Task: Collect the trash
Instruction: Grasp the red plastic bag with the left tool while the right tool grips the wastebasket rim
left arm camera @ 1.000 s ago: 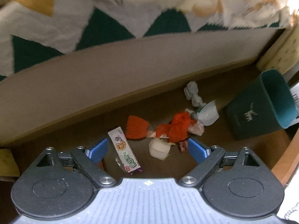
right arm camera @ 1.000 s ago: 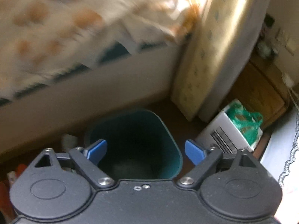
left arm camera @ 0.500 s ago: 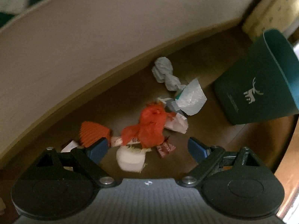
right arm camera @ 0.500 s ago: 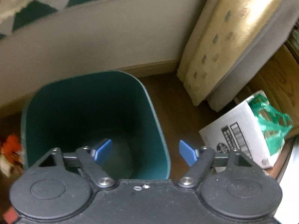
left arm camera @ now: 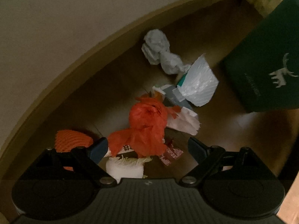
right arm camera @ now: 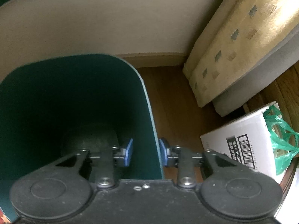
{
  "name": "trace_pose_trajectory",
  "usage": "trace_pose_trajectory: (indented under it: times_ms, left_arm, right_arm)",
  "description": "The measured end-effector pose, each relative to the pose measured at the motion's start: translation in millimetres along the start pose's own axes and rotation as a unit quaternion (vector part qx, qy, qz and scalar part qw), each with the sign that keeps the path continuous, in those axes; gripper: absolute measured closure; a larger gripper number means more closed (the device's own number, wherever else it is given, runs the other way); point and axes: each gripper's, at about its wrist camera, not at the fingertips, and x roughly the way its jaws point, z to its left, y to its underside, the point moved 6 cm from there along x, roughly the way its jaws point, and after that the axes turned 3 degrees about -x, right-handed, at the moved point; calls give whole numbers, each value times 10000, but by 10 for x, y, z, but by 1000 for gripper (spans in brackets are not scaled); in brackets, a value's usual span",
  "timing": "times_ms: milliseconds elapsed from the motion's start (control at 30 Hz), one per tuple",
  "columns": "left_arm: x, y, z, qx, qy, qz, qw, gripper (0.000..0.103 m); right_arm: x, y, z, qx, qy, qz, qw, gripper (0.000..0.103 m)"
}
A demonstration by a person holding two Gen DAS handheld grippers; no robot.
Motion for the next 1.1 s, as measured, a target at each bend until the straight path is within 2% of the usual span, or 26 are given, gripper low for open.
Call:
trace_pose_trajectory:
  times_ms: [67,267,367,500,533,567,600,867,1033,1100]
  left_arm:
    - [143,-46,-10,59,-28,23,10000,10]
    - [646,-218,9,323,-119,256,9991,10]
    - [871,-238,17,346,147,634,9973,10]
    - [1037,-233,16,528,248,795,9951,13]
    - [1054,-230,23,532,253,806,9950,27]
    - [1074,-225,36,505,252,856,9947,46]
    - [1092,-219,50,459,258,913,9944,46]
    - [841,-178,83,503,174,645,9965,50]
    - [468,-124,159,427,54,467,9980,50]
    - [207,-102,168,392,95,292,9988,50]
  right_arm:
    - [6,-36,-20,-71,124,2,9999,91]
    - [23,-36,-42,55,246,-108,9996,90]
    - [-6,-13,-19,164,359,-129,9991,89]
    - [-12,-7,-50,240,421,-58,9988,89]
    - [-26,0,-41,239,432,-41,9988,89]
    - [-49,12,-29,232,444,-15,9987,90]
    - [-69,25,-9,223,455,4,9987,90]
    - [-412,95,346,161,521,-55,9985,96]
    - [-684,127,613,320,456,-42,9984,101]
    - [-764,143,707,405,450,-49,9982,102]
